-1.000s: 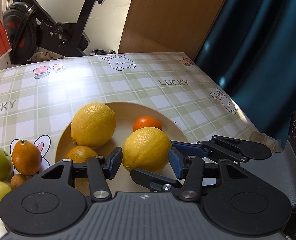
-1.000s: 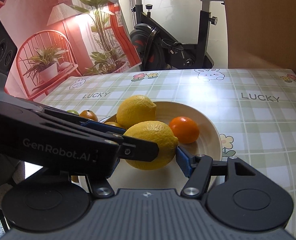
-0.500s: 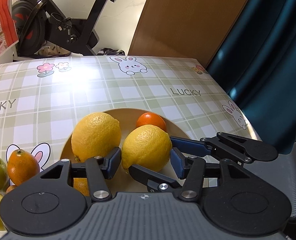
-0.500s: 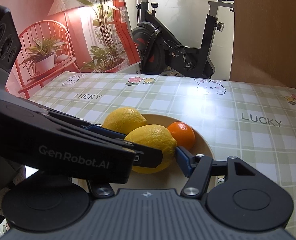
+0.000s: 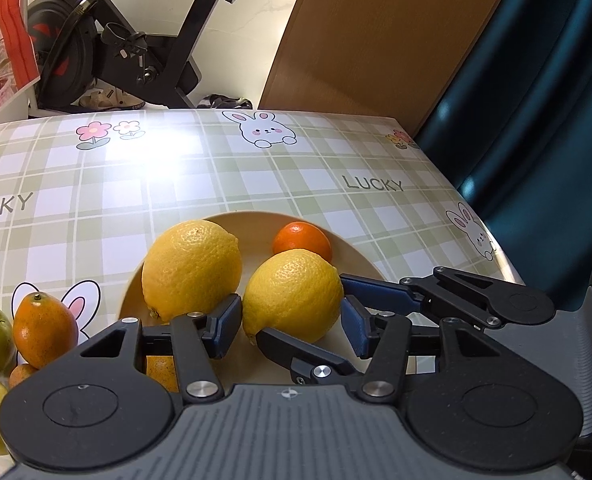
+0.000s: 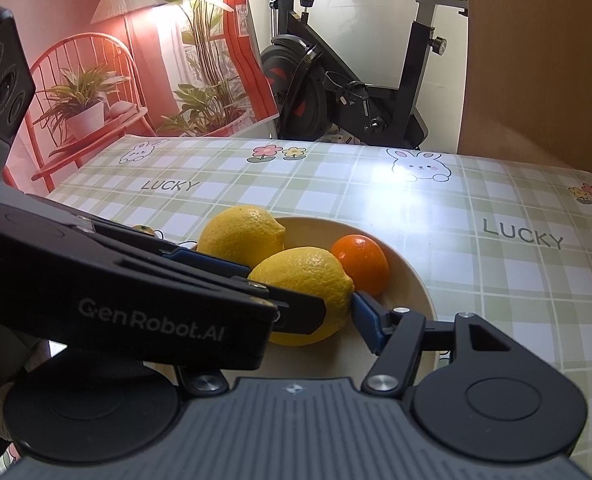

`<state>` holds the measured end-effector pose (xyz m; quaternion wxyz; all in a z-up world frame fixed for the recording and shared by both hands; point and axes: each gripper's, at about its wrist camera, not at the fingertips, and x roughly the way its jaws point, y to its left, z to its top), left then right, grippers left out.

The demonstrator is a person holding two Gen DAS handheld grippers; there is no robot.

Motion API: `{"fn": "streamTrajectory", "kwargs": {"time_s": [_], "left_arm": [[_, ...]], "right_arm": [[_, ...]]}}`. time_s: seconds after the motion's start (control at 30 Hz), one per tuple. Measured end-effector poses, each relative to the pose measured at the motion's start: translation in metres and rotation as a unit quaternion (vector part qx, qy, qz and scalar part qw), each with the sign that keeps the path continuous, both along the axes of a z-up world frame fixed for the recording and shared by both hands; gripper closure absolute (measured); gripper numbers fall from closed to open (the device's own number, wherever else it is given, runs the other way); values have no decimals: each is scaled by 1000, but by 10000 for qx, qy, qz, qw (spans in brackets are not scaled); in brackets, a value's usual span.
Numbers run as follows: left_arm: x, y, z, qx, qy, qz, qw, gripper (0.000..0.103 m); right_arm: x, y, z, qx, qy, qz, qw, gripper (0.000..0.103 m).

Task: Organize fruits
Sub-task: 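Carry the lemon with the left tool onto the plate and open, then withdraw the left tool from the plate back toward the fruit pile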

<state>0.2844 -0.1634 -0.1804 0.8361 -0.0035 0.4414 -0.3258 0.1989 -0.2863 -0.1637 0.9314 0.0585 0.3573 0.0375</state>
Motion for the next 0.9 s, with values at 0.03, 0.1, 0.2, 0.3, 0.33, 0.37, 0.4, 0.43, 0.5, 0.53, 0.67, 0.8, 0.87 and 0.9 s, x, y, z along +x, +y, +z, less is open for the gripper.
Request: {"fn": "streamTrajectory", "kwargs": {"time_s": [0.03, 0.1, 0.2, 0.3, 0.33, 0.37, 0.4, 0.43, 0.5, 0.53, 0.67, 0.8, 0.87, 0.9], "left_arm": [[0, 1, 1, 5, -4, 10, 10000, 45], [-1, 4, 2, -7, 6, 34, 10000, 45], [-3, 9, 4, -26, 35, 75, 10000, 45], [-7, 14, 6, -56, 49, 104, 9999, 45], [-8, 15, 7, -78, 49, 111, 9999, 45], [-9, 17, 8, -101, 47, 118, 9999, 45], [-11, 19, 9, -106, 39, 113, 9999, 45], [-13, 19, 10, -94, 22, 92, 9999, 45], [-16, 20, 11, -38, -32, 45, 10000, 45], [-18, 22, 12, -16, -60, 32, 10000, 45], [-23, 29, 18, -71, -109, 18, 9999, 45], [-30, 38, 25, -68, -208, 0, 9998, 45], [-34, 44, 29, -70, -259, 12, 9996, 45], [-35, 48, 31, -89, -274, 27, 9996, 45]], "right_arm": [[0, 0, 0, -11, 11, -8, 10000, 39], [0, 1, 1, -35, 35, -18, 10000, 39], [-3, 2, 1, -51, 67, -15, 10000, 39], [-6, 3, 0, -72, 114, -32, 9999, 39], [-8, 4, 0, -79, 123, -34, 9999, 39], [-10, 4, 0, -88, 126, -40, 9999, 39], [-12, 4, 0, -87, 128, -39, 9999, 39], [-14, 4, 1, -87, 127, -45, 9999, 39], [-18, 5, 2, -71, 120, -60, 9999, 39], [-20, 6, 2, -54, 120, -75, 9999, 39], [-29, 7, 5, 39, 87, -161, 9998, 39], [-36, 12, 10, 77, 5, -182, 9998, 39], [-39, 16, 14, 99, -41, -158, 9998, 39], [-40, 18, 15, 107, -63, -143, 9998, 39]]}}
